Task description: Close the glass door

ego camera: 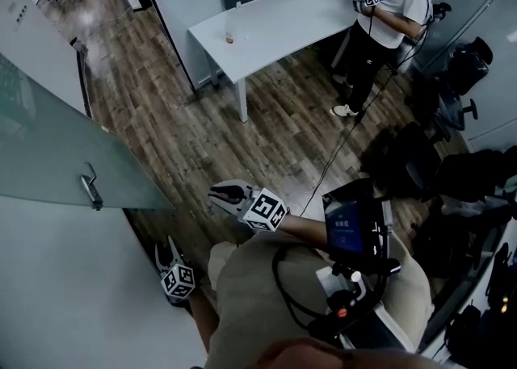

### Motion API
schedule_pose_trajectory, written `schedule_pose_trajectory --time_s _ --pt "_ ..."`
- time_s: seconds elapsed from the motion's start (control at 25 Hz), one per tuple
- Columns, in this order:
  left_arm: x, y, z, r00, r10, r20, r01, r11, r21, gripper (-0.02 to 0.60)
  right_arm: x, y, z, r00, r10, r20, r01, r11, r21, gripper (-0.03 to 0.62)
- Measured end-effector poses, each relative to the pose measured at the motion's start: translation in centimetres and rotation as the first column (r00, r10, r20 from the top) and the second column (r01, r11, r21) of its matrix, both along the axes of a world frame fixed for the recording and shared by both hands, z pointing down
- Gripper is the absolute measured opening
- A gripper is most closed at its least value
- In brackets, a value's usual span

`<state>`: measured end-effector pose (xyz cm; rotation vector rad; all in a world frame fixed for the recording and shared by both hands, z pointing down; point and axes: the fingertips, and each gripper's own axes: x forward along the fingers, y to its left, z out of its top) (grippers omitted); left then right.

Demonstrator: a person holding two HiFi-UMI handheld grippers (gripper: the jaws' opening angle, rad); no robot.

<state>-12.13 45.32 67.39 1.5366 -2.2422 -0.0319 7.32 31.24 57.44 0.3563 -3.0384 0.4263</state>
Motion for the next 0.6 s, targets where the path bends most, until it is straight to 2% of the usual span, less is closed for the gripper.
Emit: schedule_pose_trajectory --time_s 0.28,0.6 --pt "-1.6 0.9 0.6 1.0 -0.016 -0.011 0.016 1.0 -0.015 0.23 -1.6 -0.2 0.3 1.0 -0.008 -0.014 0.008 1.0 -0.003 0.067" --pt "-7.6 1.0 -0.2 1.0 -0.013 -0.002 0.013 1.0 -0.002 0.227 -8.3 0.9 -1.0 1.0 -0.021 0.005 0.021 1.0 0.007 0.067"
